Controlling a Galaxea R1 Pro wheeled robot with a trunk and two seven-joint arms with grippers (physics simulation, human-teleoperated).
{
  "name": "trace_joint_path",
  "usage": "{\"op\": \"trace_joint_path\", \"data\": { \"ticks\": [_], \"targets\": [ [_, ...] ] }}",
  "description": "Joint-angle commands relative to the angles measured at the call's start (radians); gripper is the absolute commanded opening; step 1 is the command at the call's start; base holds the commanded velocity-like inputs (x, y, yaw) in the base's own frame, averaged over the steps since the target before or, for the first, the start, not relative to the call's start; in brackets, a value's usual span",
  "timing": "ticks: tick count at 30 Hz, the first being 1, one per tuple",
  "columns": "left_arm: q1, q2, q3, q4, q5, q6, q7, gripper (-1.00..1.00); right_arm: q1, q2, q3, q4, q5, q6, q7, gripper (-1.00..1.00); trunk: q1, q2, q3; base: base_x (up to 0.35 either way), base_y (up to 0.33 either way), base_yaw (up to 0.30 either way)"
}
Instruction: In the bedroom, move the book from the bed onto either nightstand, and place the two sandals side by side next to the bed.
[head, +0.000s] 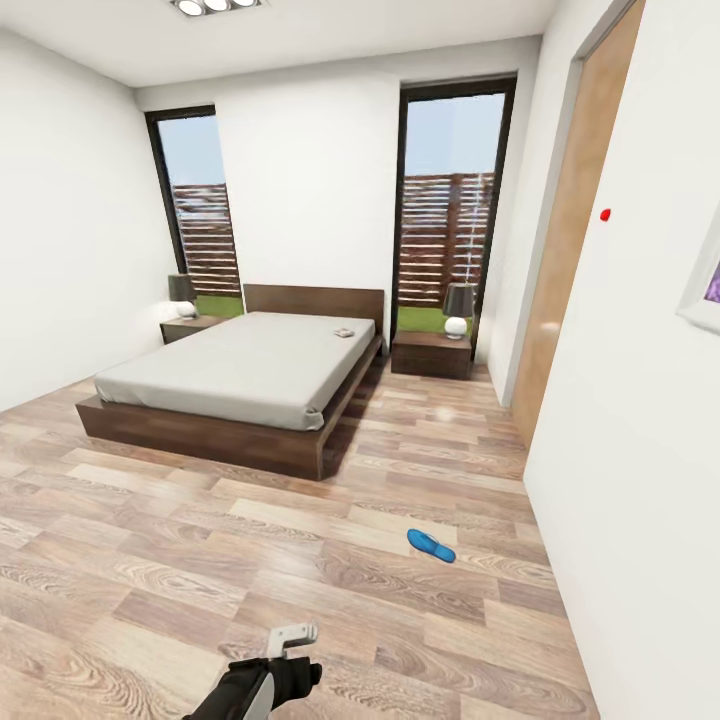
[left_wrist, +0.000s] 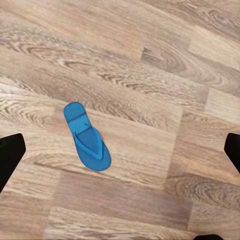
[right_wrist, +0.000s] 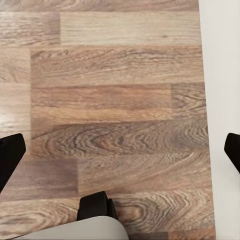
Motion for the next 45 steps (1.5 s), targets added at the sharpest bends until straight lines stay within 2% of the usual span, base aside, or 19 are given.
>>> {"op": "trace_joint_path", "data": {
  "ticks": [1,7,8,9,10,11,13,17,19,23,25,26,27,29,31,32,36,38,45],
  "targets": [
    [0.0,-0.001,0.006,-0.002,0.004,0.006,0.0,1.0,-0.001,-0.001,-0.002,-0.005,-0.001,-0.003,0.002,1.0,0.004,-0.008,-0.004,0.0,0.0,0.0],
    [-0.001,-0.001,0.006,-0.001,0.004,0.006,0.0,1.0,-0.002,0.002,0.001,-0.049,0.001,0.004,-0.001,1.0,0.027,-0.05,-0.023,0.0,0.0,0.0],
    [-0.001,-0.001,0.006,0.002,0.004,0.006,-0.001,1.0,-0.003,0.009,0.004,-0.073,0.002,0.008,-0.002,1.0,0.031,-0.057,-0.026,0.0,0.0,0.0],
    [0.0,-0.001,0.006,0.008,0.004,0.006,-0.001,1.0,-0.011,0.037,0.008,-0.114,0.002,0.018,-0.004,1.0,0.035,-0.064,-0.029,0.0,0.0,0.0],
    [0.0,-0.001,0.005,0.012,0.003,0.005,-0.001,1.0,-0.03,0.061,0.009,-0.138,0.002,0.035,-0.004,1.0,0.038,-0.071,-0.032,0.0,0.0,0.0],
    [0.0,-0.002,0.005,0.013,0.003,0.005,-0.002,1.0,-0.046,0.072,0.01,-0.146,0.002,0.048,-0.004,1.0,0.042,-0.078,-0.036,0.0,0.0,0.0],
    [0.0,-0.002,0.004,0.016,0.003,0.005,-0.003,1.0,-0.126,0.099,0.011,-0.167,0.002,0.128,0.0,1.0,0.05,-0.092,-0.042,0.0,0.0,0.0],
    [0.0,-0.003,0.004,0.018,0.003,0.006,-0.004,1.0,-0.228,0.112,0.012,-0.179,0.001,0.256,0.033,1.0,0.065,-0.12,-0.054,0.0,0.0,0.0],
    [0.0,-0.003,0.004,0.018,0.004,0.006,-0.004,1.0,-0.265,0.115,0.013,-0.189,0.001,0.296,0.121,1.0,0.073,-0.134,-0.061,0.0,0.0,0.0],
    [0.002,-0.003,0.004,0.018,0.004,0.006,-0.004,1.0,-0.286,0.113,0.015,-0.291,-0.002,0.339,0.492,1.0,0.088,-0.162,-0.073,0.0,0.0,0.0],
    [0.003,-0.003,0.004,0.019,0.004,0.006,-0.004,1.0,-0.288,0.111,0.015,-0.319,-0.003,0.377,0.572,1.0,0.096,-0.176,-0.079,0.0,0.0,0.0],
    [0.003,-0.003,0.004,0.019,0.004,0.006,-0.004,1.0,-0.289,0.111,0.015,-0.327,-0.003,0.392,0.588,1.0,0.1,-0.183,-0.083,0.0,0.0,0.0],
    [0.004,-0.004,0.004,0.019,0.004,0.005,-0.005,1.0,-0.29,0.109,0.014,-0.372,-0.003,0.462,0.633,1.0,0.104,-0.19,-0.086,0.0,0.0,0.0],
    [0.005,-0.003,0.004,0.019,0.004,0.003,-0.005,1.0,-0.29,0.108,0.014,-0.413,-0.002,0.491,0.643,1.0,0.111,-0.204,-0.092,0.0,0.0,0.0],
    [0.005,-0.002,0.005,0.019,0.003,0.002,-0.005,1.0,-0.291,0.106,0.014,-0.513,0.001,0.563,0.648,1.0,0.119,-0.218,-0.098,0.0,0.0,0.0],
    [0.005,-0.002,0.005,0.019,0.003,0.002,-0.005,1.0,-0.291,0.102,0.014,-0.571,0.001,0.626,0.651,1.0,0.123,-0.225,-0.101,0.0,0.0,0.0],
    [0.005,-0.002,0.005,0.018,0.003,0.0,-0.004,1.0,-0.291,0.084,0.014,-0.697,0.0,0.82,0.654,1.0,0.138,-0.253,-0.114,0.0,0.0,0.0],
    [0.005,-0.002,0.004,0.019,0.003,0.0,-0.004,1.0,-0.291,0.081,0.015,-0.719,-0.003,0.856,0.654,1.0,0.146,-0.267,-0.12,0.0,0.0,0.0],
    [0.005,-0.003,0.004,0.019,0.003,0.0,-0.004,1.0,-0.291,0.08,0.015,-0.731,-0.003,0.878,0.652,1.0,0.173,-0.316,-0.142,0.0,0.0,0.0]
  ]
}}
